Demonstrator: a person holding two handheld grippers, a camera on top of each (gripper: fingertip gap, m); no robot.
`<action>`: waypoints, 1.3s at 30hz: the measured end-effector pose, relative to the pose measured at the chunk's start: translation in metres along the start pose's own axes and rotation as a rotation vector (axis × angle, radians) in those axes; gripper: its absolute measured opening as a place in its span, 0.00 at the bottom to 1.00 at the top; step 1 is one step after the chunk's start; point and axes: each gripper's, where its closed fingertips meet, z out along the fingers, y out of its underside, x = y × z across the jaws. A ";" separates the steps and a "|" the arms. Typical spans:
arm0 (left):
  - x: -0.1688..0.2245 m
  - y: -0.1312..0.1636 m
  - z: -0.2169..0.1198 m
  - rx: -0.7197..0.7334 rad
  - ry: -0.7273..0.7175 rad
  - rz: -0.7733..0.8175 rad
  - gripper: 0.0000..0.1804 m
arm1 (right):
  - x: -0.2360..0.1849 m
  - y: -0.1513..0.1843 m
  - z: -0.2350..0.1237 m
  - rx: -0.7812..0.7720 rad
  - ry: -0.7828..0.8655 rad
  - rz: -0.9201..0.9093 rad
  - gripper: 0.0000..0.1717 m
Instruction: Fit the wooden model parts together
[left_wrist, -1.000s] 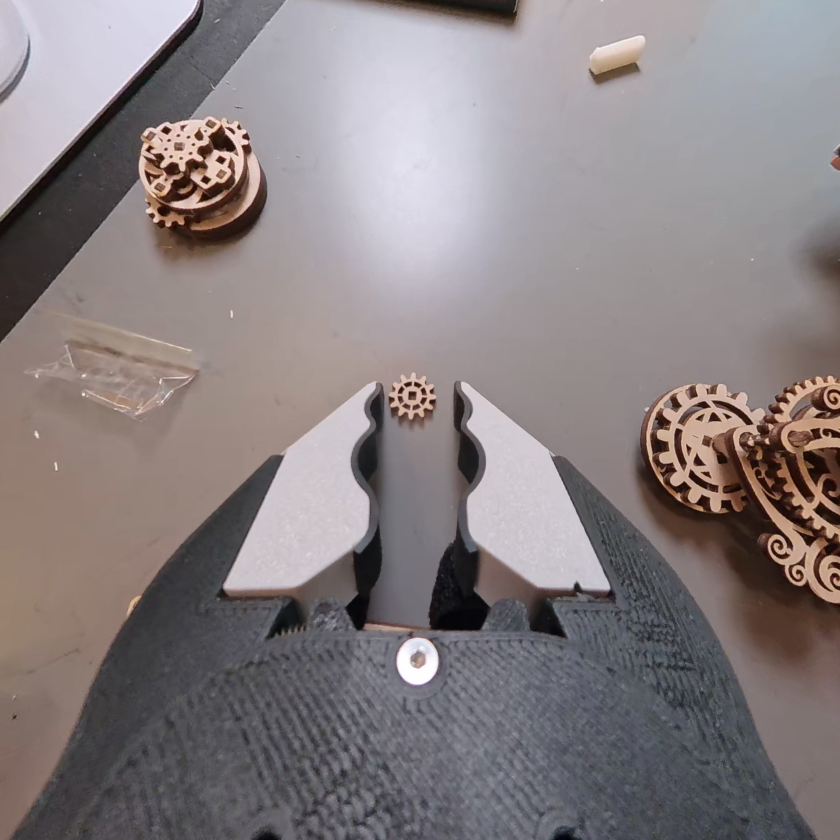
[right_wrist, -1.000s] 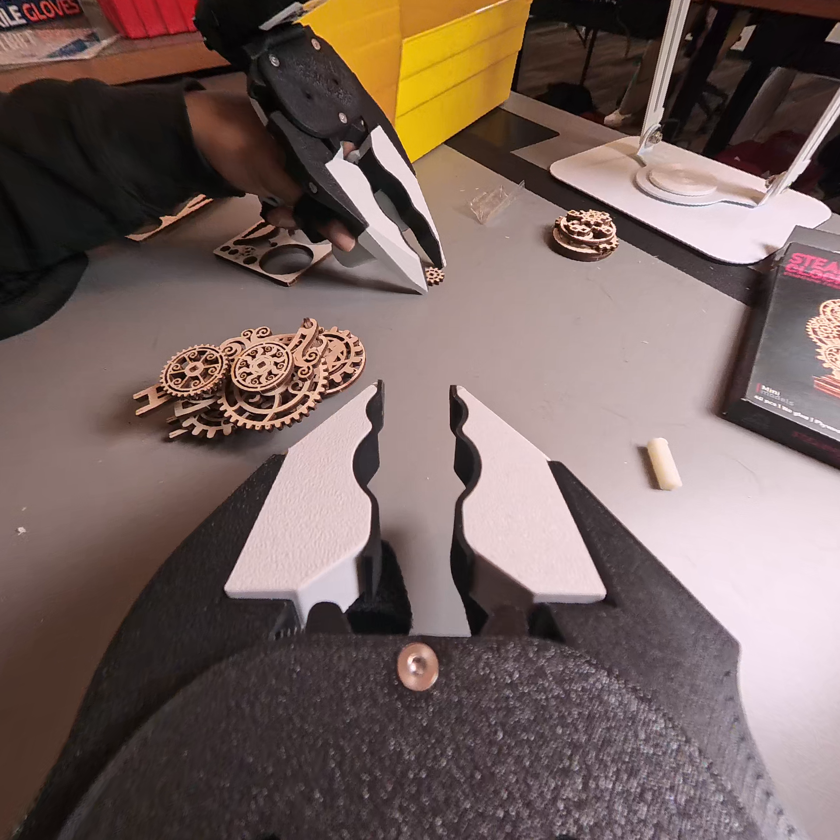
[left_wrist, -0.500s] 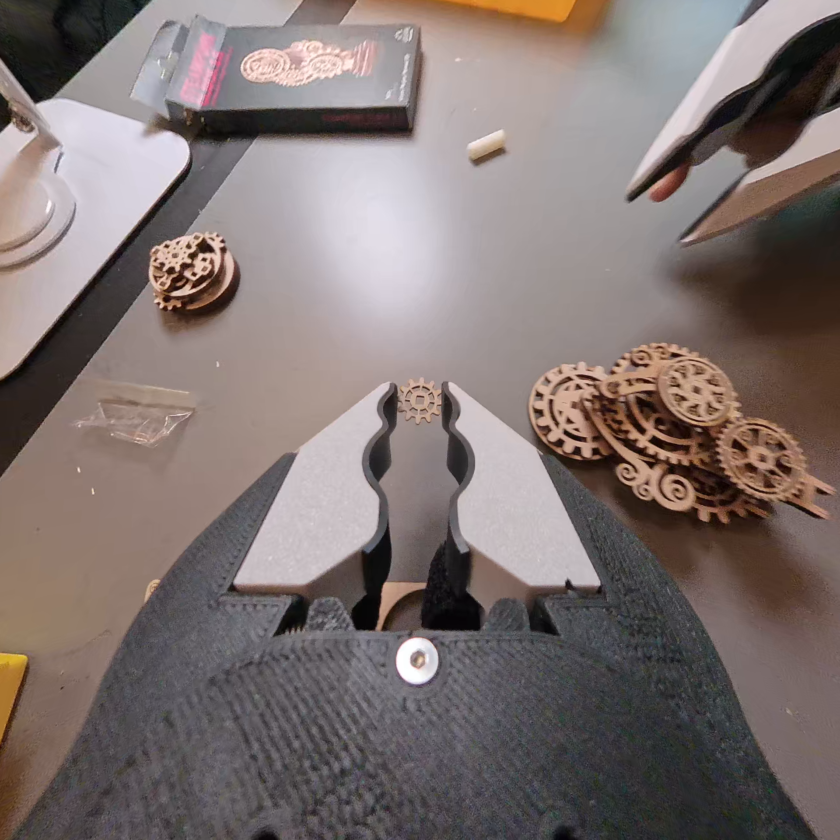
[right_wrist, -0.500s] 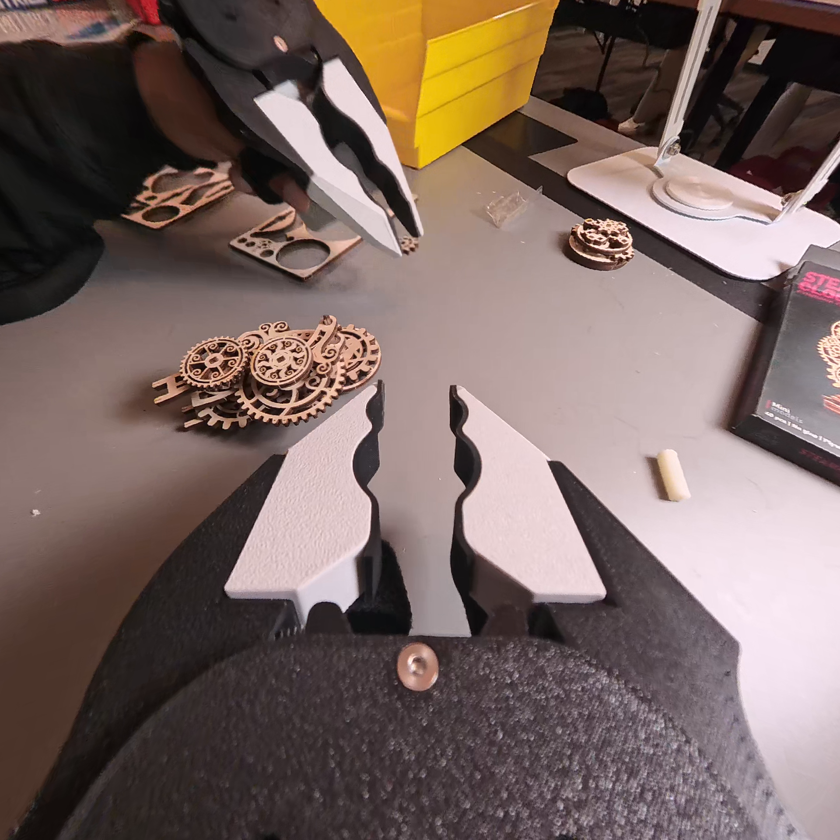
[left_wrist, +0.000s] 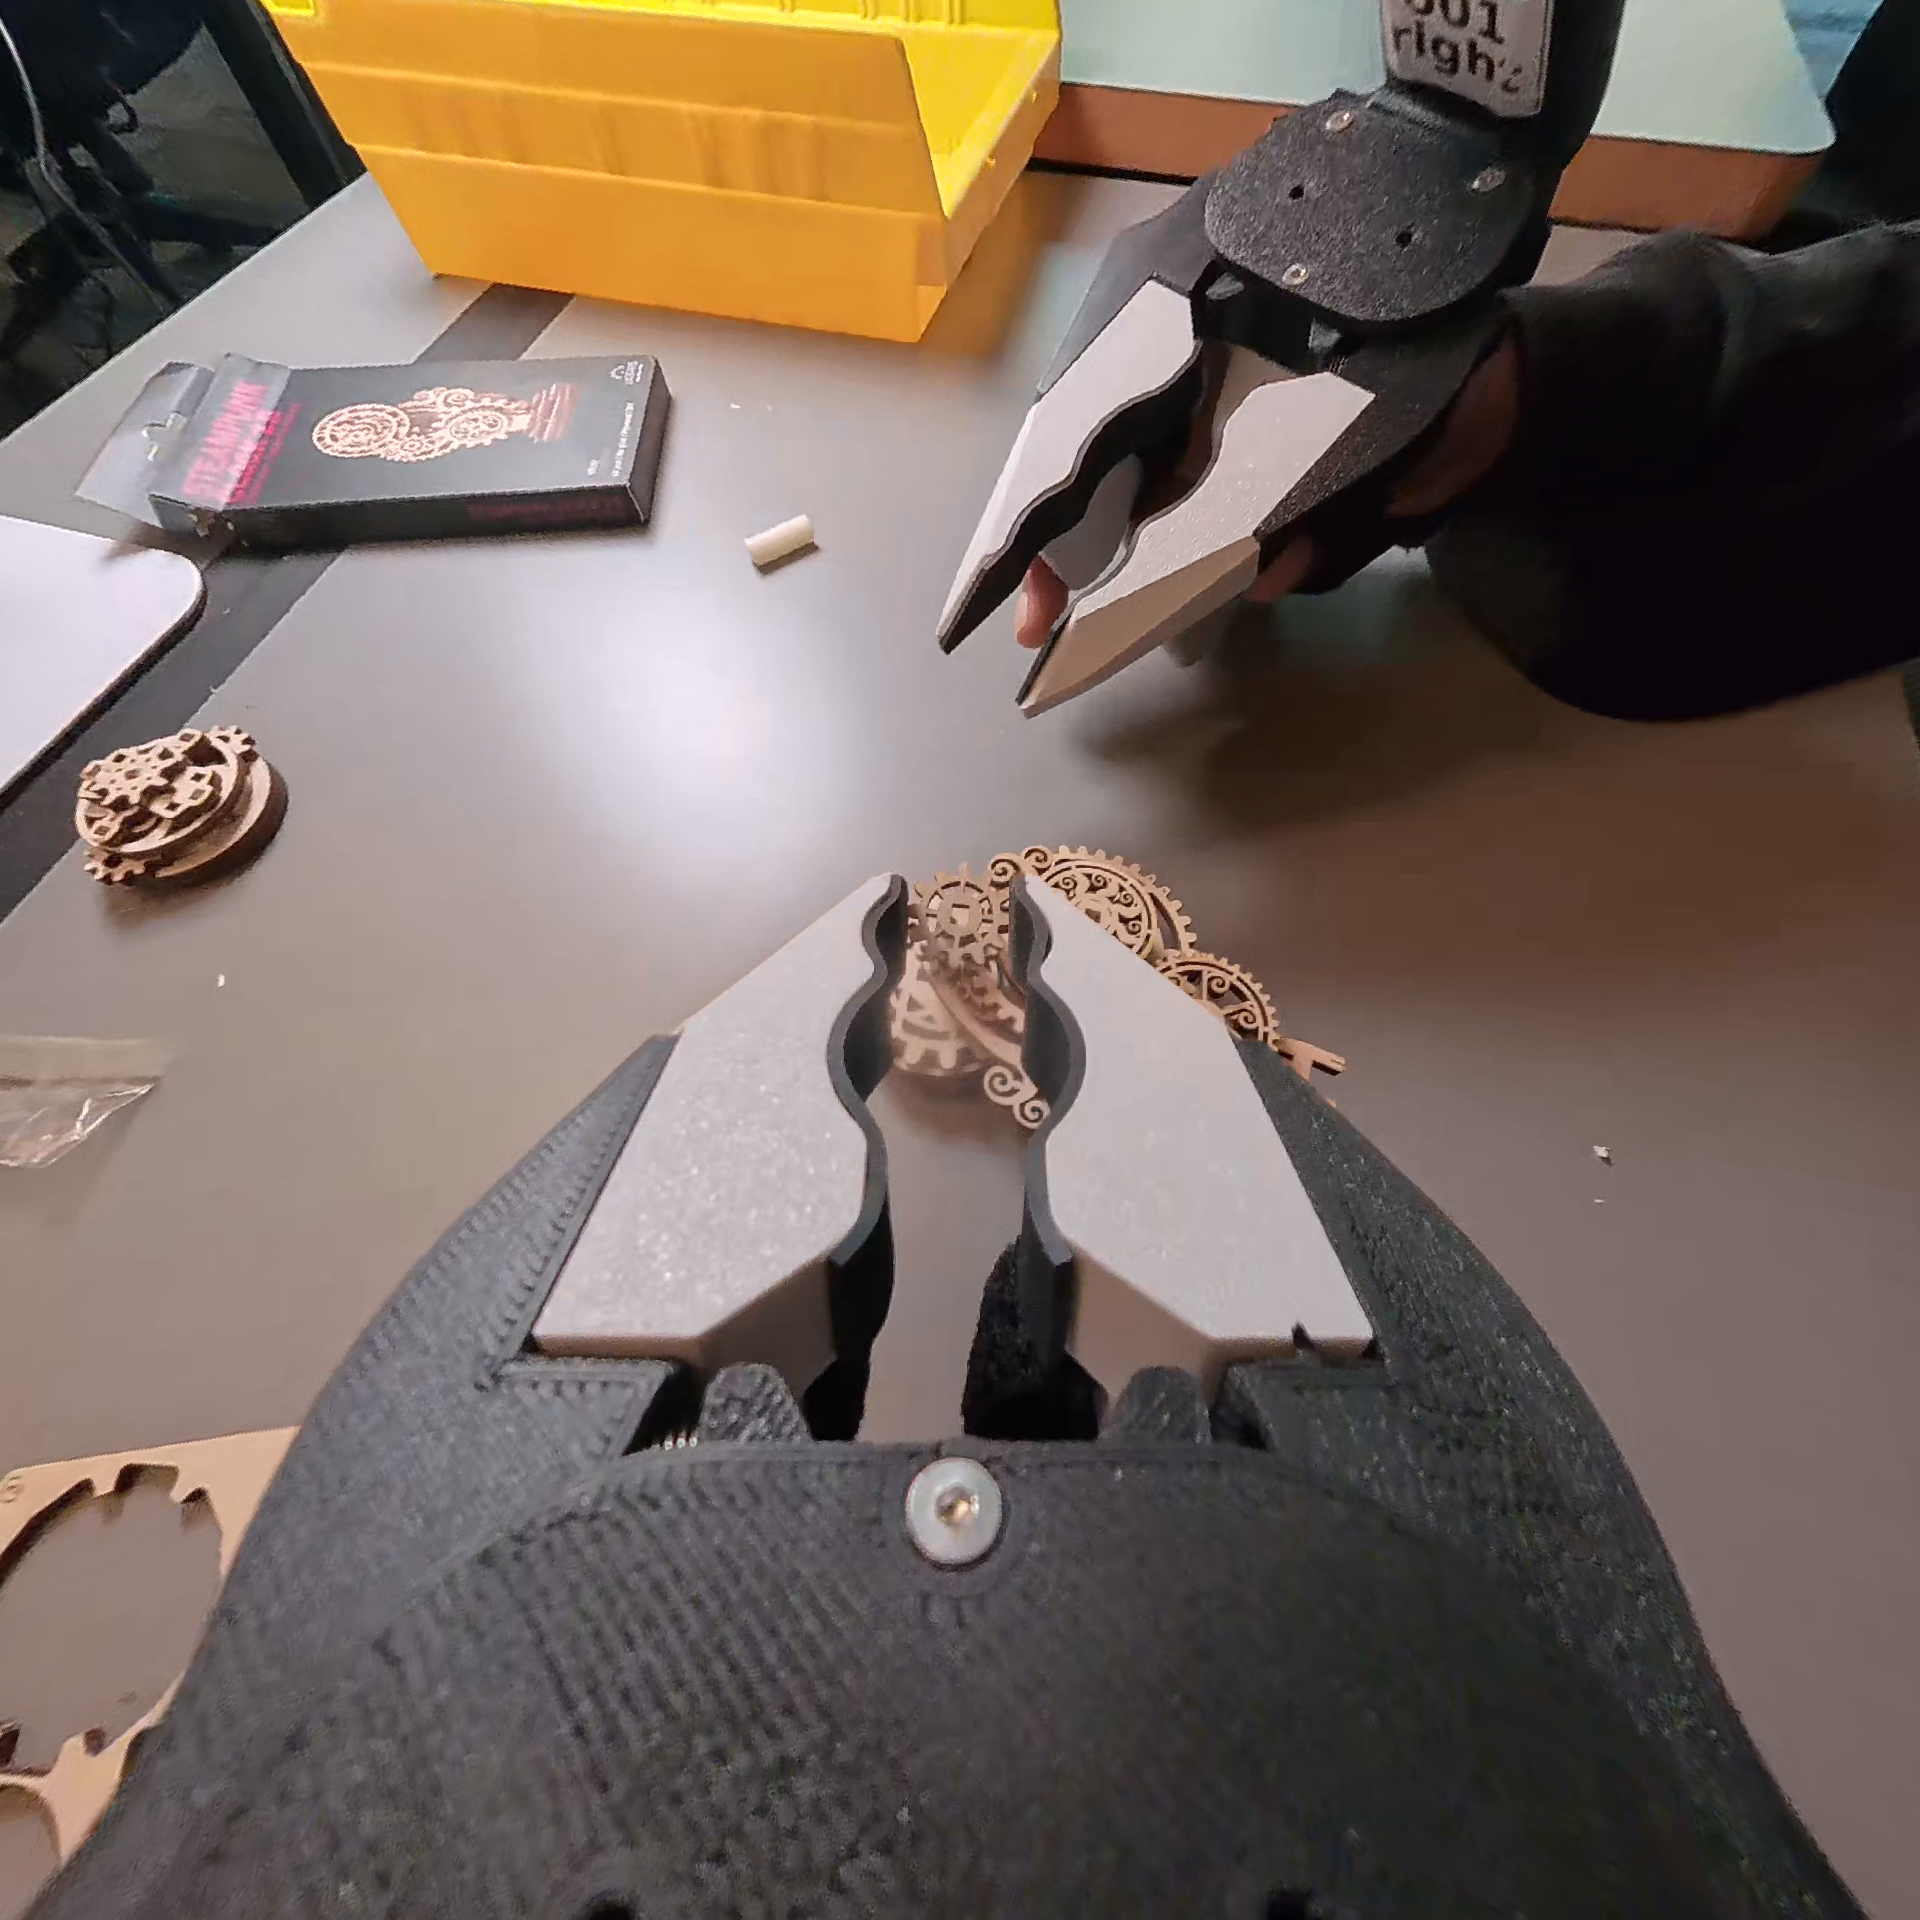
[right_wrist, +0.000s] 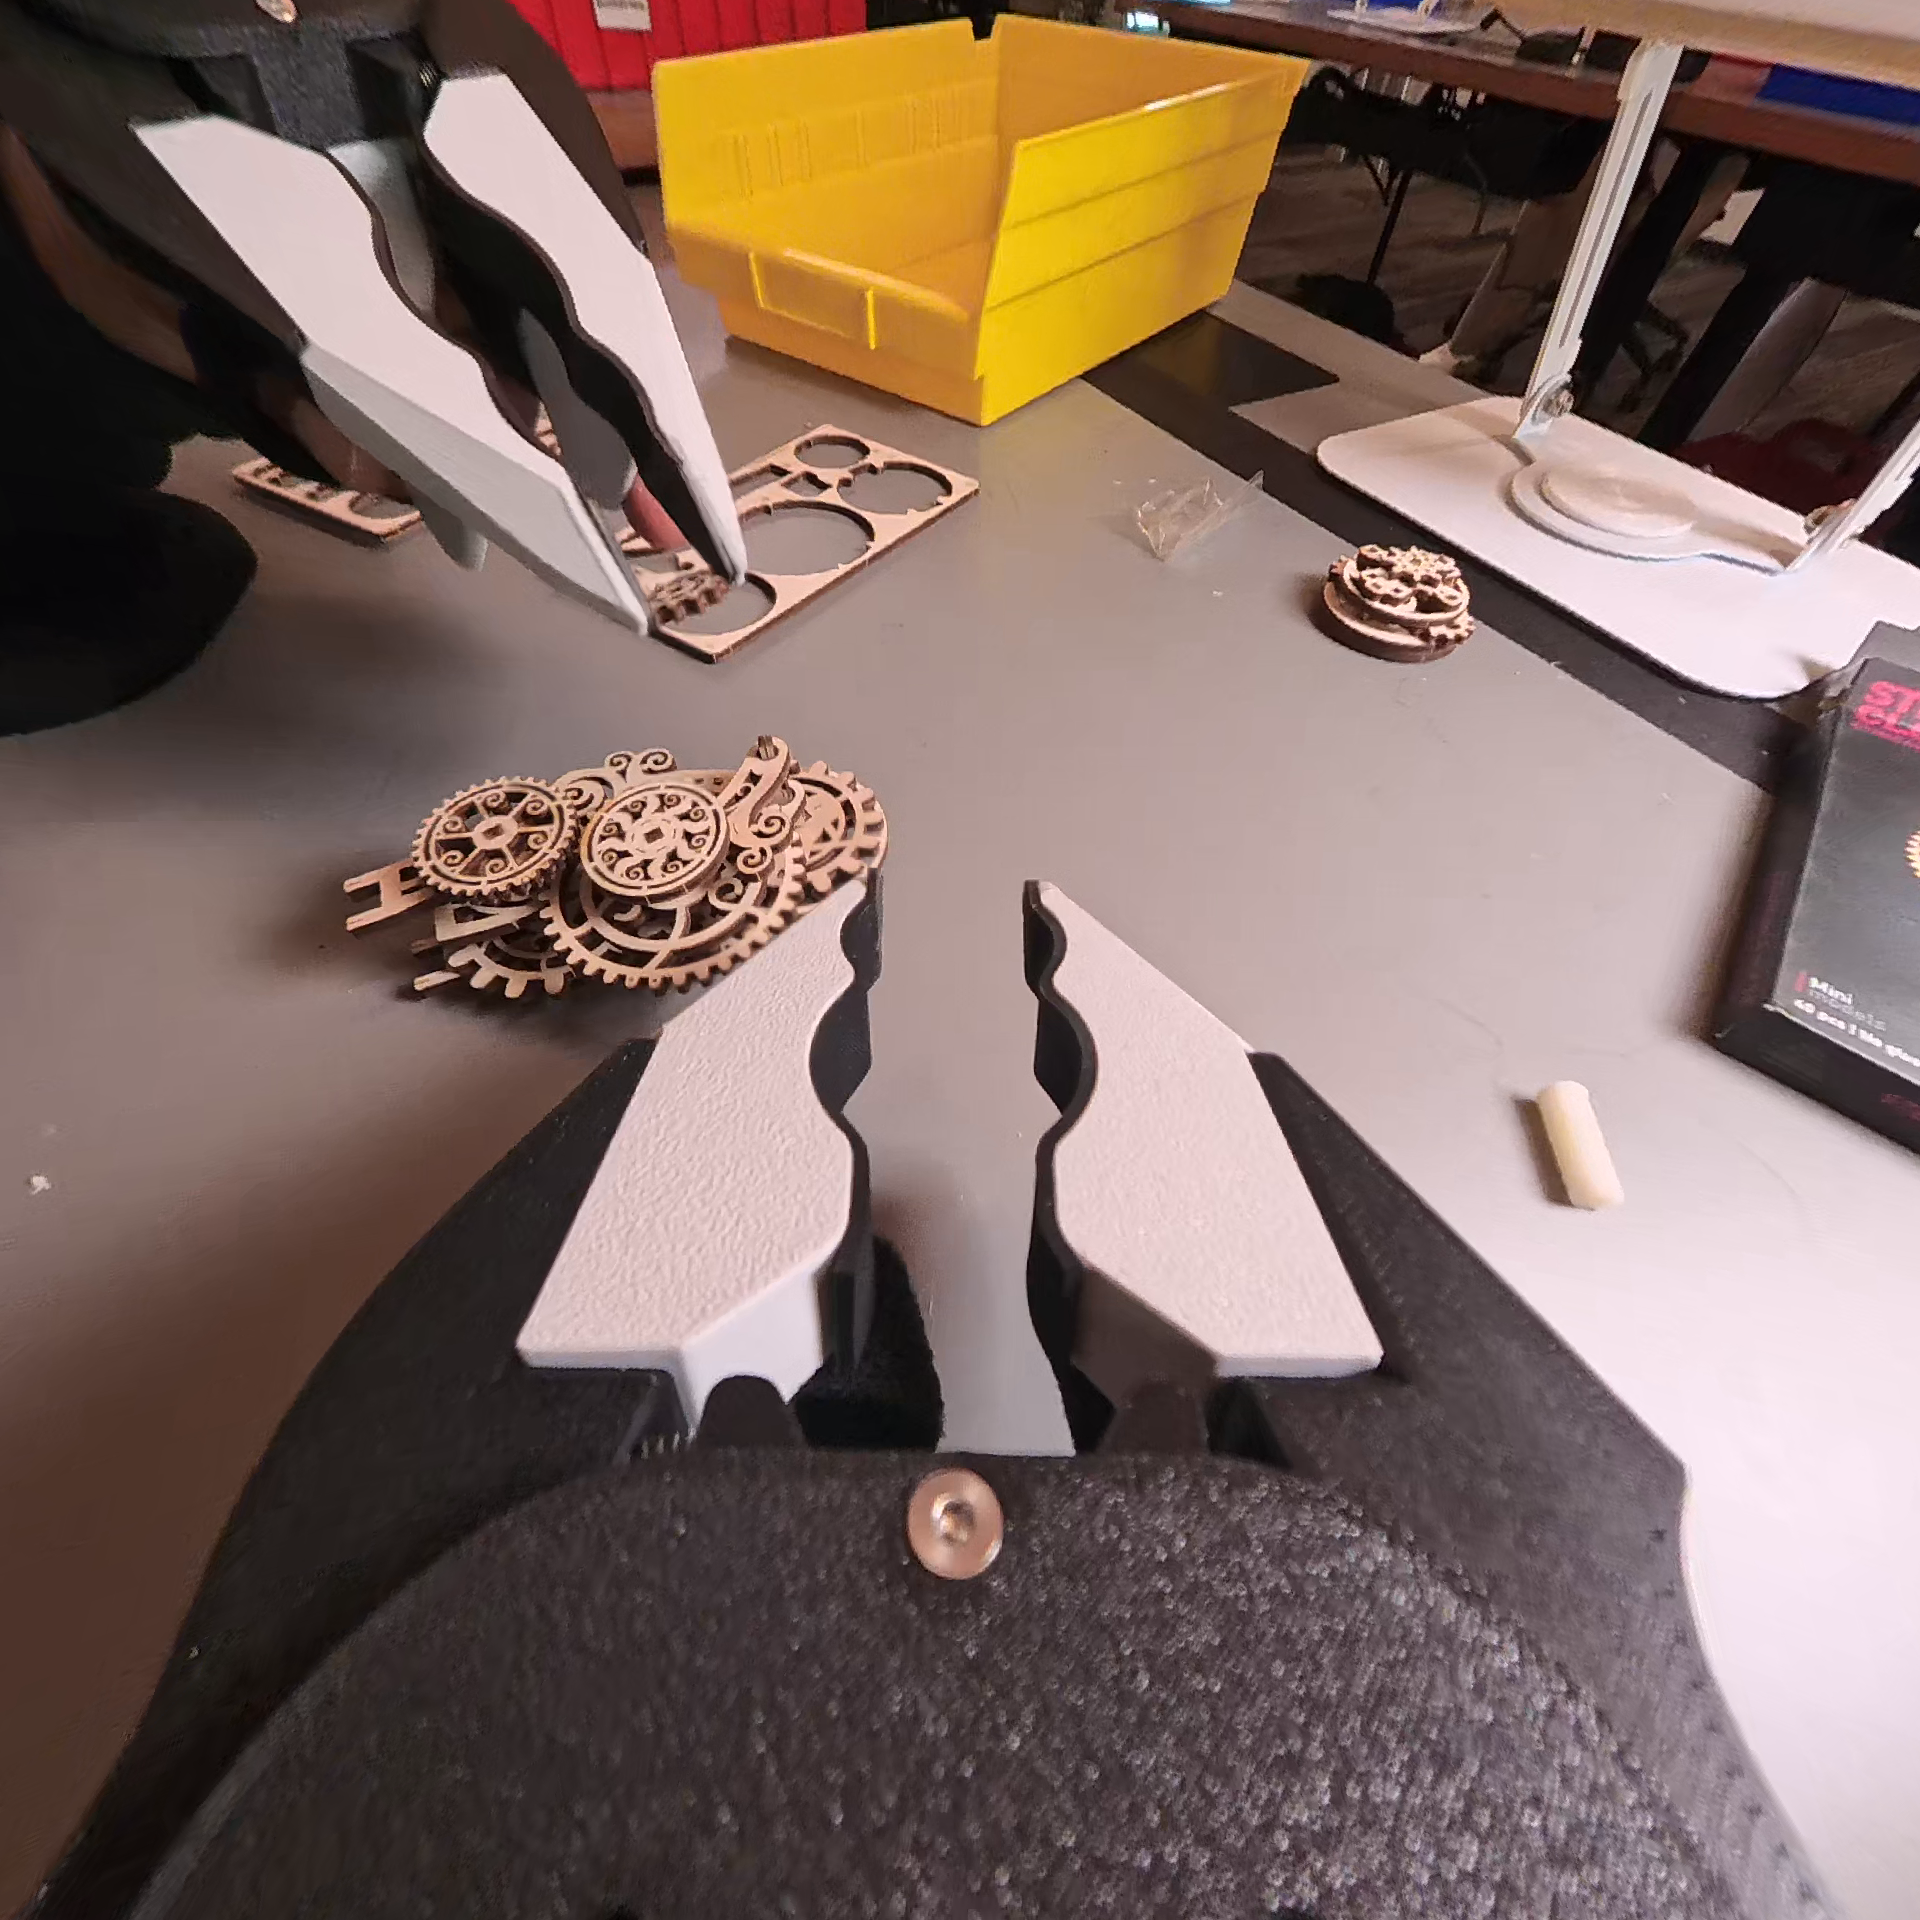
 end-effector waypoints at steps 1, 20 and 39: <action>0.002 -0.001 0.001 0.005 0.006 0.001 0.10 | 0.001 -0.004 0.002 0.022 -0.001 -0.004 0.15; 0.006 0.003 0.010 0.049 0.016 0.090 0.10 | -0.039 -0.037 0.021 0.116 -0.355 -0.054 0.15; 0.020 0.004 0.016 0.092 0.078 0.138 0.10 | -0.065 -0.021 0.024 0.034 -0.417 -0.079 0.12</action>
